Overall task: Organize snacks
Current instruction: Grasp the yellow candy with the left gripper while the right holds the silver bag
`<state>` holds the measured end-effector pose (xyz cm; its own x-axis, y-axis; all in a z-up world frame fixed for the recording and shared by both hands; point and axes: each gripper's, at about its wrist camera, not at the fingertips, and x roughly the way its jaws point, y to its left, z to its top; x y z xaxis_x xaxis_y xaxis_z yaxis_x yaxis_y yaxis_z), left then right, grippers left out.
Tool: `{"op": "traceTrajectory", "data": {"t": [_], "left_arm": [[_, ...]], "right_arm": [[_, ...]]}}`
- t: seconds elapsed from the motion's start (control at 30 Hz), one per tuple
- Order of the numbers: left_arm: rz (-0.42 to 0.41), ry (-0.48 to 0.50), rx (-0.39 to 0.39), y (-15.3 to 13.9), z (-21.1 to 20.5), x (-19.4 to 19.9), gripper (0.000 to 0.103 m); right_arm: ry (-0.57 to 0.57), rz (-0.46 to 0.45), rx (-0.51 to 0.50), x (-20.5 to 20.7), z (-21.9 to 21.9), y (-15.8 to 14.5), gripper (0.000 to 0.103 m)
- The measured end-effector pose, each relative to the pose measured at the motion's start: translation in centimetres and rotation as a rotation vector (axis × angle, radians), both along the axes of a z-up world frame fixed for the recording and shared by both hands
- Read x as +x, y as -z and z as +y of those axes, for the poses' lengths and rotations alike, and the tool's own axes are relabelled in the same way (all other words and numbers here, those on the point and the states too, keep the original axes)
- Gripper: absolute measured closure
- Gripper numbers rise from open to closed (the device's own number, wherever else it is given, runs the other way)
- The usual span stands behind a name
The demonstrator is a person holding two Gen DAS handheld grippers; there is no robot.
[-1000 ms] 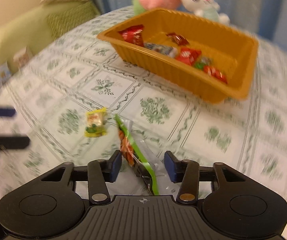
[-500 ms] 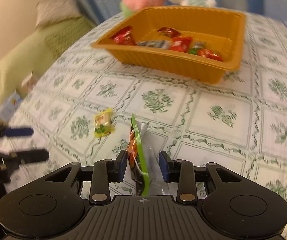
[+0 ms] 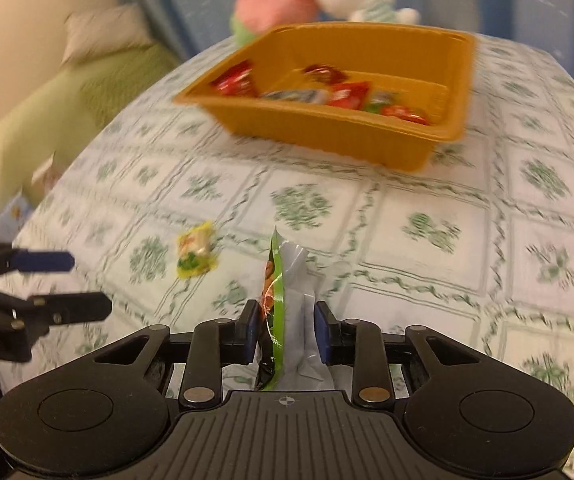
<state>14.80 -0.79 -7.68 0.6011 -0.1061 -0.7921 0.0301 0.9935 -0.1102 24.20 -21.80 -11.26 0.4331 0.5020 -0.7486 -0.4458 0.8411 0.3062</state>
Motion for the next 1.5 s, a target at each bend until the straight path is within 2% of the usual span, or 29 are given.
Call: {"op": "traceTrajectory", "data": {"t": [0.1, 0.3, 0.37, 0.47, 0.57, 0.67, 0.8, 0.87, 1.03, 1.5], "left_arm": [[-0.006, 0.007, -0.021, 0.4, -0.3, 0.9, 0.019], [-0.028, 0.008, -0.078, 1.2, -0.9, 2.6, 0.032], [-0.033, 0.011, -0.097, 1.6, -1.1, 3.2, 0.047], [-0.030, 0.011, -0.130, 2.1, -1.5, 4.0, 0.059], [-0.034, 0.017, -0.144, 2.5, -2.1, 4.7, 0.059], [-0.036, 0.019, -0.125, 3.0, -2.6, 5.5, 0.061], [-0.049, 0.052, -0.044, 3.1, -3.6, 5.9, 0.067], [-0.056, 0.067, 0.017, 3.1, -3.9, 5.8, 0.082], [-0.049, 0.101, 0.059, 2.8, -3.9, 4.9, 0.084], [-0.066, 0.049, -0.008, -0.9, -2.7, 1.1, 0.084]], "right_arm": [[0.066, -0.008, 0.029, -0.5, -0.8, -0.2, 0.074], [0.196, -0.017, 0.092, -1.0, -2.4, -0.8, 0.074], [0.216, -0.013, 0.104, -1.0, -2.6, -0.9, 0.074], [0.225, -0.014, 0.107, -1.1, -2.6, -0.9, 0.074], [0.242, -0.014, 0.112, -1.2, -2.8, -0.9, 0.074], [0.260, -0.016, 0.117, -1.3, -2.9, -0.9, 0.074], [0.264, -0.026, 0.106, -1.5, -2.8, -0.9, 0.074], [0.268, -0.027, 0.101, -1.6, -2.9, -0.9, 0.074], [0.278, -0.021, 0.108, -1.9, -2.8, -0.9, 0.074], [0.288, -0.038, 0.151, -3.9, -1.5, -3.9, 0.074]]}}
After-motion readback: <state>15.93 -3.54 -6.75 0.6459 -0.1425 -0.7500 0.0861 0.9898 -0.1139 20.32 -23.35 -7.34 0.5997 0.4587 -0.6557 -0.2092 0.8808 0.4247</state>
